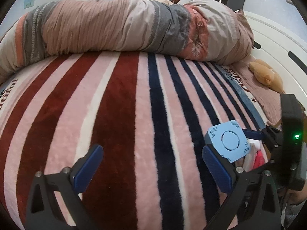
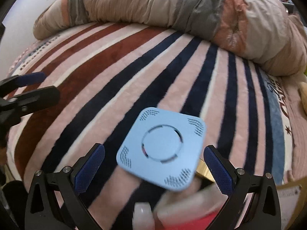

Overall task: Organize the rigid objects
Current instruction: 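Lift the blue device with the right gripper into the box and release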

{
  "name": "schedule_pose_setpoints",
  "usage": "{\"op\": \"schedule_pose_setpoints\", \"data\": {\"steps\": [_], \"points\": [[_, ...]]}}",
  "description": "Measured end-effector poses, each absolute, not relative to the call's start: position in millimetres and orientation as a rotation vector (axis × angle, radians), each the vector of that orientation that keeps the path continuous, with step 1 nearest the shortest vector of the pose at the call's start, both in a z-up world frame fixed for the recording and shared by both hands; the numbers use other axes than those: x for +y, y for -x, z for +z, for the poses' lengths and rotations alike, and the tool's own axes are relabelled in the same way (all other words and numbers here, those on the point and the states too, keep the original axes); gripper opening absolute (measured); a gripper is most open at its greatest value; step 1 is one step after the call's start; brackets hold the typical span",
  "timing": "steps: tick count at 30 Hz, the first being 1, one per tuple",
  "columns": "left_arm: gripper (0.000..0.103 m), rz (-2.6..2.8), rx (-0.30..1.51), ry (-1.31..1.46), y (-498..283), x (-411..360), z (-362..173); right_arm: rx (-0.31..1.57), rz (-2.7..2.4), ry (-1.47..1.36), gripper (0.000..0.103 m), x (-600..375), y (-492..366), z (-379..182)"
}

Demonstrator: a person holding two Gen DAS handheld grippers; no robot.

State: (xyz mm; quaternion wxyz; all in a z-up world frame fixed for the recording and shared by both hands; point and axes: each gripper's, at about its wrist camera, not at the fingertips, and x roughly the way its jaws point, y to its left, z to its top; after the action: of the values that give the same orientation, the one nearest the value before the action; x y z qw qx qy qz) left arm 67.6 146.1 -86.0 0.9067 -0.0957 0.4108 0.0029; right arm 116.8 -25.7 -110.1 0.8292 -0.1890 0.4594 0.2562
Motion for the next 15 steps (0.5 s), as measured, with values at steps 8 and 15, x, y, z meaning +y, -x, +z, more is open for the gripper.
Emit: {"op": "schedule_pose_setpoints", "data": {"steps": [8,15], "points": [[0.103,-0.088,0.859,0.337,-62.0,156.4,-88.9,0.963,0.672,0.409,0.082,-16.8,-100.3,-111.9],[0.102,-0.15,0.86,0.375,-61.4,152.1,-89.4,1.047,0.817,0.395,0.085,-20.7,-82.4,-132.8]]}}
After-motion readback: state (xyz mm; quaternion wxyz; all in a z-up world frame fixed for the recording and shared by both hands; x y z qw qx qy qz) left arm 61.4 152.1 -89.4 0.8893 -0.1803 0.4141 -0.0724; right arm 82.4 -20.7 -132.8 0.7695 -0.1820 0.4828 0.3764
